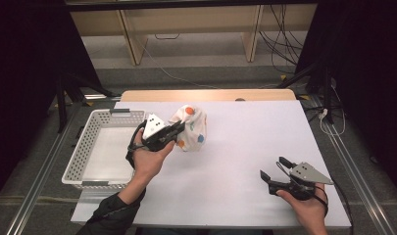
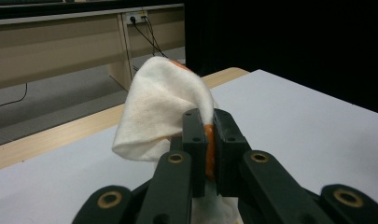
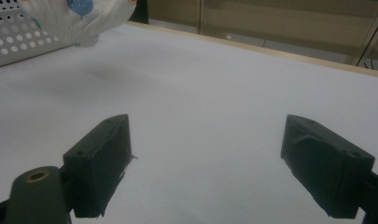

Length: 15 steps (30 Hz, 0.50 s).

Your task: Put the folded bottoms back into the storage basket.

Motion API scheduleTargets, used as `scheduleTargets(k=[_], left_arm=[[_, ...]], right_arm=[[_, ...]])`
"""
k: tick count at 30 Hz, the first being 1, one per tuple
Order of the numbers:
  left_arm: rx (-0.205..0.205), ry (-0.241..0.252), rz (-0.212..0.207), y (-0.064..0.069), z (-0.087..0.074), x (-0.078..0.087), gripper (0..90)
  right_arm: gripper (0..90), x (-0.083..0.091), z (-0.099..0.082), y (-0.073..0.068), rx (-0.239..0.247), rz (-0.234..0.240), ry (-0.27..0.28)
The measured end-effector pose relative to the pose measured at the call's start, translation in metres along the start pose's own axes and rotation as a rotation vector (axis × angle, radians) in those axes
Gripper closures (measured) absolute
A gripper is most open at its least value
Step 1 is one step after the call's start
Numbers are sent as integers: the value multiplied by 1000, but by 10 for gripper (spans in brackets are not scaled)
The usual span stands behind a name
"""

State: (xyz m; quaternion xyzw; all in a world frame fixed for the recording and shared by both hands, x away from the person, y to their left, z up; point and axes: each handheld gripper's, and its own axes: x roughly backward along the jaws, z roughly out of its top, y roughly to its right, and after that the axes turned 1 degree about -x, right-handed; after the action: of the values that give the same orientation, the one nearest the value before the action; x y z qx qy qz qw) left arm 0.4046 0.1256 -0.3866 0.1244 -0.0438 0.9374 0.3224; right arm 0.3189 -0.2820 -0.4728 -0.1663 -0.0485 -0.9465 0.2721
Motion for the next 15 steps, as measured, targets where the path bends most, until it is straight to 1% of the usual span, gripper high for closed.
scheduleTargets(k=[15], left_arm=[[5, 7, 18, -7, 0, 7, 844]], right_arm=[[168, 0, 0, 0, 0, -1, 1]])
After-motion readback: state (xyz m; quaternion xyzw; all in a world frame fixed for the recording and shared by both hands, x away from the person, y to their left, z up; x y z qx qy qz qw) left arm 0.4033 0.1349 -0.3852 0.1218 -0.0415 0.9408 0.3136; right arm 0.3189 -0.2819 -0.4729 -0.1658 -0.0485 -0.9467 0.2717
